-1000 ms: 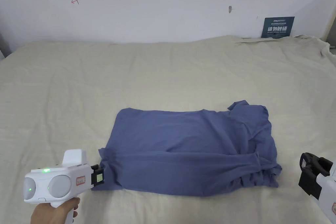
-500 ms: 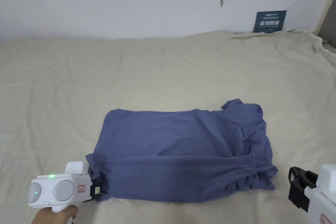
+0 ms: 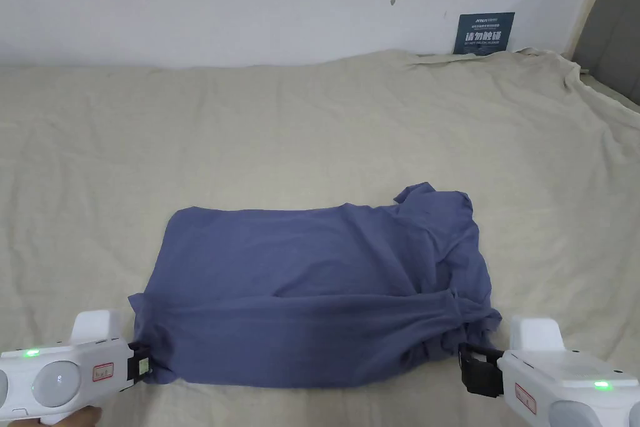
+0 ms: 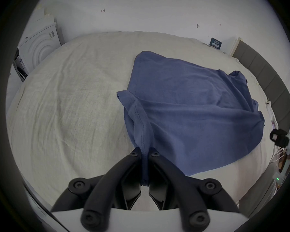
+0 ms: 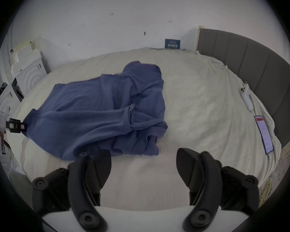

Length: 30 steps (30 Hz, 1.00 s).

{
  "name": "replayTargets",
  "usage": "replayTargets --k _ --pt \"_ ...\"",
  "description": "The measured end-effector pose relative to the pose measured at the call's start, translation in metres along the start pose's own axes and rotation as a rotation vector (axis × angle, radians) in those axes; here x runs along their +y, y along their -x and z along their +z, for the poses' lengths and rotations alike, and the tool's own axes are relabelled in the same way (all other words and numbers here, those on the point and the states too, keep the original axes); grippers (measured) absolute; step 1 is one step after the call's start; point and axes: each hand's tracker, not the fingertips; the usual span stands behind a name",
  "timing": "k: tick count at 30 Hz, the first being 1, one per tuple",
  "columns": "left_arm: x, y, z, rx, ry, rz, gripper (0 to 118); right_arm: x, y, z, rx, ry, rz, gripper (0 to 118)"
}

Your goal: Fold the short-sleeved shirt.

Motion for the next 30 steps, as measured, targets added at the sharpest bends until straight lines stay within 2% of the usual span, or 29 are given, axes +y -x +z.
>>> replayTargets --k 6,8,9,11,12,13,15,21,26,30 --pt "0.002 0.005 -0.001 -0.008 -0.004 0.018 3 0.009 0.015 -0.017 -0.010 0.033 0.027 83" --pt "0.002 0.005 -0.002 -0.009 -0.002 0.020 3 0.012 0.021 -0.021 -0.006 0.047 0.023 79" --pt "0.002 0.005 -0.002 -0.009 -0.001 0.021 3 0.013 0.023 -0.025 -0.006 0.059 0.022 75" --pt "0.001 0.005 -0.003 -0.008 0.001 0.024 3 0.013 0.026 -0.026 0.002 0.069 0.025 52" --pt "0.001 0.004 -0.003 -0.008 0.001 0.026 3 0.013 0.028 -0.026 0.009 0.069 0.027 46" --pt "0.001 0.005 -0.003 -0.008 0.003 0.027 3 0.012 0.030 -0.026 0.013 0.070 0.034 46" --pt "0.001 0.005 -0.003 -0.009 0.005 0.032 3 0.009 0.032 -0.022 0.022 0.067 0.043 18" --pt "0.000 0.012 0.001 -0.015 -0.011 0.064 3 0.007 0.024 0.006 0.059 0.028 -0.002 13" --pt "-0.003 0.021 0.013 -0.025 -0.035 0.106 3 -0.001 -0.014 0.026 0.080 -0.012 -0.029 13" --pt "-0.011 0.029 0.024 -0.013 -0.042 0.115 3 -0.011 -0.038 0.050 0.109 -0.030 -0.091 13"
